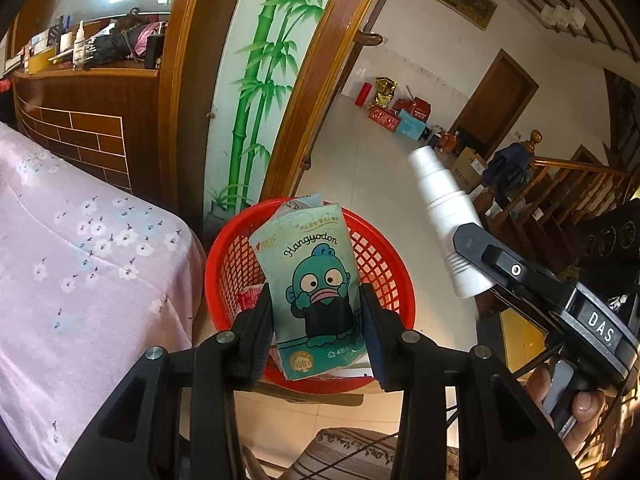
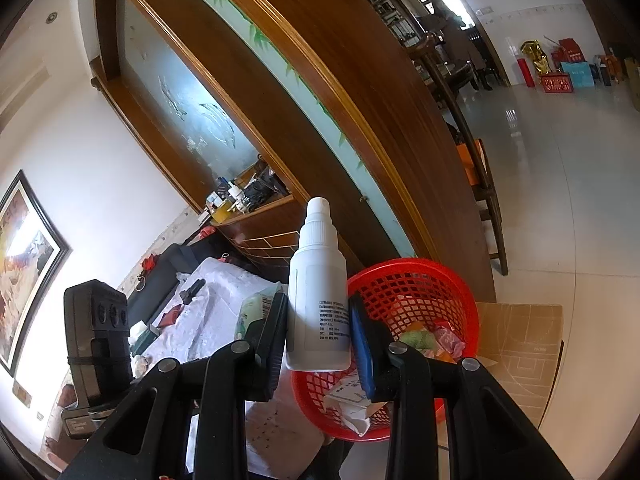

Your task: Collect trash

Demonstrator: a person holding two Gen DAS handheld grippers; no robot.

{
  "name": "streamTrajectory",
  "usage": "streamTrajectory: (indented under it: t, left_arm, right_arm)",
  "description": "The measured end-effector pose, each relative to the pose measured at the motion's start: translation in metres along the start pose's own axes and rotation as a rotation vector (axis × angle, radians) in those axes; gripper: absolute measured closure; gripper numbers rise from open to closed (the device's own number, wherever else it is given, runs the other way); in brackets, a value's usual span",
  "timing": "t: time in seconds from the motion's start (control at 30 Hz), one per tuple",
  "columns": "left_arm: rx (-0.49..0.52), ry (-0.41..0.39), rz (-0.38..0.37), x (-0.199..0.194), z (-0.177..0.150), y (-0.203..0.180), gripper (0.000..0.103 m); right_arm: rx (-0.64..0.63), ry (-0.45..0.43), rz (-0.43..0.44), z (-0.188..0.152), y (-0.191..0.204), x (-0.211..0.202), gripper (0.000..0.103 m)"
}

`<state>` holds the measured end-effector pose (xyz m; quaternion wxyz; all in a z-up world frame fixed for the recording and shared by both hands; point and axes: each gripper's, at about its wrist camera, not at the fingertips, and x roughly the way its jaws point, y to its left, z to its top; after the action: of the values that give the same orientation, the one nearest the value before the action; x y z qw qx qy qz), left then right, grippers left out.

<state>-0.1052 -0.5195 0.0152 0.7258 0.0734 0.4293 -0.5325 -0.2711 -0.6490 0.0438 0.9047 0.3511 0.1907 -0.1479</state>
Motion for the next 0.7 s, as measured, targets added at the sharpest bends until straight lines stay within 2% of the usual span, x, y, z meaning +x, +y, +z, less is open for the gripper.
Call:
streamTrajectory:
  t: [0.17,0.33,0.43,0.5,0.53,0.57,0.7]
  left_arm:
    - [0.001,0.007,0.002,0.008,0.0,0.002,0.061]
    - [0.001,0.0,0.005,0.009,-0.002,0.006,0.049]
    - [-0.003,-0.03,0.026,-0.005,-0.004,0.008,0.034]
    - [0.003,-0.069,0.054,-0.021,-0.008,0.01,0.025]
    - [0.002,-0.085,0.071,-0.029,-0.011,0.011,0.024]
    - [-0.001,-0.108,0.096,-0.041,-0.016,0.014,0.021]
    - [-0.01,-0.164,0.175,-0.085,-0.035,0.025,0.019]
  right_arm:
    - [-0.001,0.007,0.0,0.002,-0.001,0.004,0.07]
    - [0.003,0.009,-0.017,0.004,-0.004,0.009,0.07]
    - [0.018,0.001,-0.02,0.006,-0.005,0.006,0.068]
    - [0.019,-0.007,-0.028,0.008,-0.001,0.002,0.053]
    - [0.011,-0.011,-0.028,0.009,0.003,0.0,0.043]
    - [0.003,-0.018,-0.029,0.009,0.007,-0.002,0.037]
    - [-0.065,-0.027,-0.037,0.007,0.035,-0.004,0.027]
